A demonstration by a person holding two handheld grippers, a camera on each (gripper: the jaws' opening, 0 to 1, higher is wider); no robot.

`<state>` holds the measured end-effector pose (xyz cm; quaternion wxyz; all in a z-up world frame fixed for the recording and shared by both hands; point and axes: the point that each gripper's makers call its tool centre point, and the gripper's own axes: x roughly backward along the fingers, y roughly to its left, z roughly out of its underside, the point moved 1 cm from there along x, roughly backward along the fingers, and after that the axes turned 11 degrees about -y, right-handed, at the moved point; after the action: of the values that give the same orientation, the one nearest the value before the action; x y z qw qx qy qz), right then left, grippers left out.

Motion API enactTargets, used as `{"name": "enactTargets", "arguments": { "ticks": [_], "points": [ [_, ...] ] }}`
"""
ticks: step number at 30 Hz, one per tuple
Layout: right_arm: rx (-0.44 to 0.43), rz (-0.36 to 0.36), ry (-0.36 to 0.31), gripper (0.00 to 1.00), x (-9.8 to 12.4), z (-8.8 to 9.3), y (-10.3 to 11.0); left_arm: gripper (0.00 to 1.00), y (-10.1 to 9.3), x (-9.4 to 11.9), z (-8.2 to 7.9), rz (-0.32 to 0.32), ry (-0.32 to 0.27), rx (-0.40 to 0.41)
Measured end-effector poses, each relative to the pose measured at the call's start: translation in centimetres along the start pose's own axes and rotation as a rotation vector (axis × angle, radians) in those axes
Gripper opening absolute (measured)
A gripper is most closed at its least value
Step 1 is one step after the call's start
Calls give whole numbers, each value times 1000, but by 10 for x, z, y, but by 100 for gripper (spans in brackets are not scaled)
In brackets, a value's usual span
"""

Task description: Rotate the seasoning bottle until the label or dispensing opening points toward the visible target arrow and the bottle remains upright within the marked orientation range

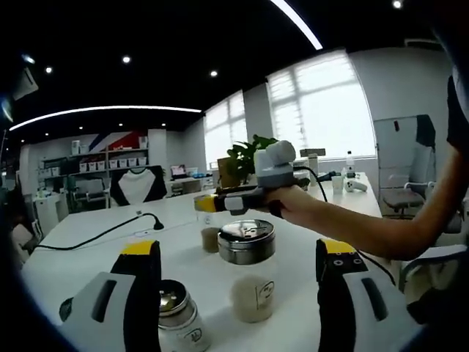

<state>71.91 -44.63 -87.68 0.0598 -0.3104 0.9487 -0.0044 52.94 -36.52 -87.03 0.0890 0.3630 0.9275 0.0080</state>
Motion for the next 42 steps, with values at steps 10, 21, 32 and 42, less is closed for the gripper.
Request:
{"name": "enactTargets", "arguments": {
  "ticks": [10, 21, 32, 42],
  "points": [
    [-9, -4, 40, 46, -5, 16, 1, 93, -1, 0, 2, 13, 9, 10],
    [0, 16, -21, 38, -5, 12, -3, 92, 0, 1, 5, 11, 21, 24],
    [20, 35, -70, 38, 14, -5, -14, 92, -4, 3, 3, 22, 22, 27],
    [87, 49, -102, 38, 55, -32, -17, 91, -17, 10, 1, 33, 13, 31]
  ]
}}
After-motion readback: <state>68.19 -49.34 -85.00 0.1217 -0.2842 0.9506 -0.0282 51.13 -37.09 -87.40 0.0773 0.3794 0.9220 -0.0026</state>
